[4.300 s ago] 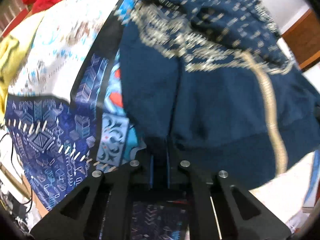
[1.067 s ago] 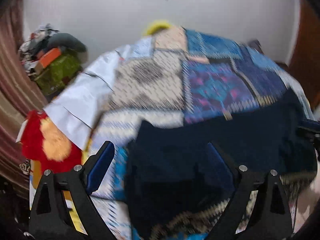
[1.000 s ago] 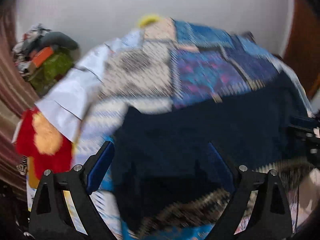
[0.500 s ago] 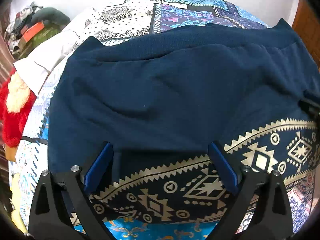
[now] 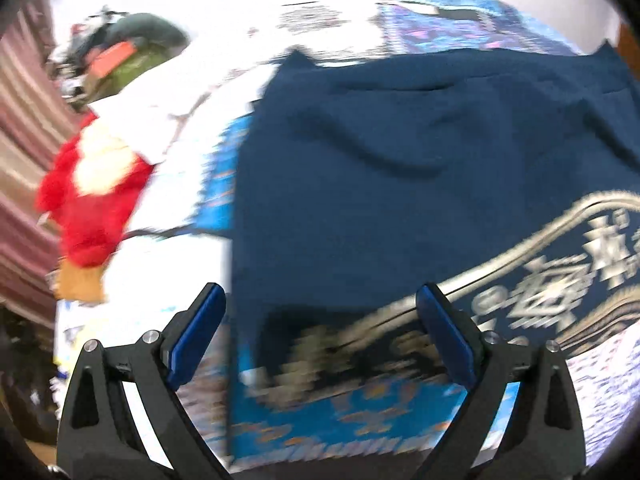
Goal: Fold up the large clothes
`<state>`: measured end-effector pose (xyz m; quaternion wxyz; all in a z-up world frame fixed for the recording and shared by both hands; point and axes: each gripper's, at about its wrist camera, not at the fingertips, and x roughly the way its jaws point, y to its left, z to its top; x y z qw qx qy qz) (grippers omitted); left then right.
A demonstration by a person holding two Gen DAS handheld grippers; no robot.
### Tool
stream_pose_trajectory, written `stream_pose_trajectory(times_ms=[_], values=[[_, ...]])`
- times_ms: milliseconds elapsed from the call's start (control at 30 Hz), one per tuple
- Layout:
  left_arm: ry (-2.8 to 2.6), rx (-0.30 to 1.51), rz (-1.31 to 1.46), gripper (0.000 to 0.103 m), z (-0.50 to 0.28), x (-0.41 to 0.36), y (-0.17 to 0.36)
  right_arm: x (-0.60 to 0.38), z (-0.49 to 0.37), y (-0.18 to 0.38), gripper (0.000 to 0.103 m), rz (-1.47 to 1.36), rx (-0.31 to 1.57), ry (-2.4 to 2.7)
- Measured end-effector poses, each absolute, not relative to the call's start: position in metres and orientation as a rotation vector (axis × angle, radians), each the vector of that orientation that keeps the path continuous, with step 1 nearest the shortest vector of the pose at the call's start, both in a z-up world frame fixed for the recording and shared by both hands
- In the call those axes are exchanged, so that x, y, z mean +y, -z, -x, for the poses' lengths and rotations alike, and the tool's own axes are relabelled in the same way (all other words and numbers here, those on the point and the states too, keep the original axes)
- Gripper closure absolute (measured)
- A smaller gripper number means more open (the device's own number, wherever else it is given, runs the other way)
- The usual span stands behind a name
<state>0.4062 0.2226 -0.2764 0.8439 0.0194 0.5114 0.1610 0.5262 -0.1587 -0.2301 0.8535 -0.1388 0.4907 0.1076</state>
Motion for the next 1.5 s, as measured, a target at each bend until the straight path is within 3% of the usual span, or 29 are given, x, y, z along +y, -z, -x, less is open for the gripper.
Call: stream_pose_trajectory(times_ms=[300,600,767,933,1133,1200,1267,1467,1500], values=[[-0.413,1.010,0.187,0.005,-0.347,0.276,0.246,-0.156,-0.500,0.185,0.000,0.252,0.963,-0.287],[-0.189,0.998,0.580,0.005,-0.327,0.255,0.258,-0.086,-0.484,0.165,0.000,0.257,0.894,-0.457],[-0.055,1.034,0.803,0.006,-0.340,0.240,0.289,-0.054,-0.487,0.182,0.000,0.258,0.922,-0.509],[-0.033,1.038,0.904,0.008,-0.359,0.240,0.314,-0.040,-0.503,0.234,0.000,0.383,1.019,-0.470],[-0.014,0.944,0.971,0.010,-0.385,0.246,0.318,-0.058,-0.508,0.261,0.000,0.424,1.017,-0.502],[-0.014,0.914,1.006,0.016,-0.396,0.249,0.318,-0.058,-0.508,0.261,0.000,0.440,1.010,-0.494],[-0.032,0.907,1.030,0.038,-0.405,0.255,0.320,-0.060,-0.507,0.262,0.000,0.437,1.010,-0.492],[-0.068,0.849,1.039,0.076,-0.409,0.271,0.311,-0.072,-0.511,0.256,0.000,0.398,1.020,-0.503],[-0.078,0.841,0.989,0.079,-0.408,0.268,0.303,-0.072,-0.510,0.254,0.000,0.396,1.019,-0.502]])
